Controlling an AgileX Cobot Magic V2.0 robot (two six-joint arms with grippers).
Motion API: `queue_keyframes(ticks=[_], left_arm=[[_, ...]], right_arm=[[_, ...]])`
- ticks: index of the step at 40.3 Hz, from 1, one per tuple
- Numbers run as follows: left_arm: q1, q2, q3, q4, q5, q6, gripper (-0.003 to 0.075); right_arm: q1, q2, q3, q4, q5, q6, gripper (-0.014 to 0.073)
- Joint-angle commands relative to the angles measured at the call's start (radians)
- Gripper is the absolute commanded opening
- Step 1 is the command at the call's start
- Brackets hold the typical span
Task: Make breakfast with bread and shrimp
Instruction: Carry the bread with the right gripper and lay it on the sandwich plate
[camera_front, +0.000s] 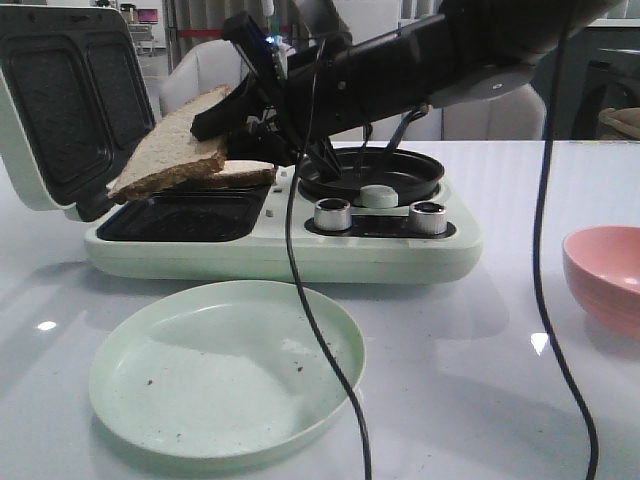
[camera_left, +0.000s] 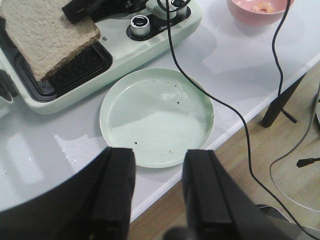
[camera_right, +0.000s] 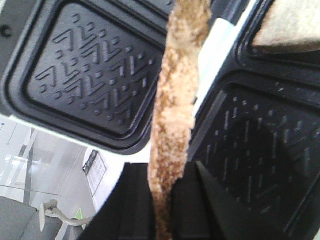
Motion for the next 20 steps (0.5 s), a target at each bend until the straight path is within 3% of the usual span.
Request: queue_keyframes(ticks=[1, 11, 20], left_arm=[[-0.007, -0.002, -0.024, 0.005, -0.077, -0.003, 0.0308], [-0.007, -0.002, -0.024, 0.005, -0.077, -0.003, 0.0308], [-0.007, -0.002, -0.024, 0.011, -0.077, -0.003, 0.0308]], right_arm=[[0.002, -0.044, -0.045, 0.060, 0.028, -0.016, 0.0236], [0.007, -0.037, -0.045, 0.019, -0.001, -0.016, 0.0544], [0.006, -0.037, -0.045, -0.018, 0.017, -0.016, 0.0570]])
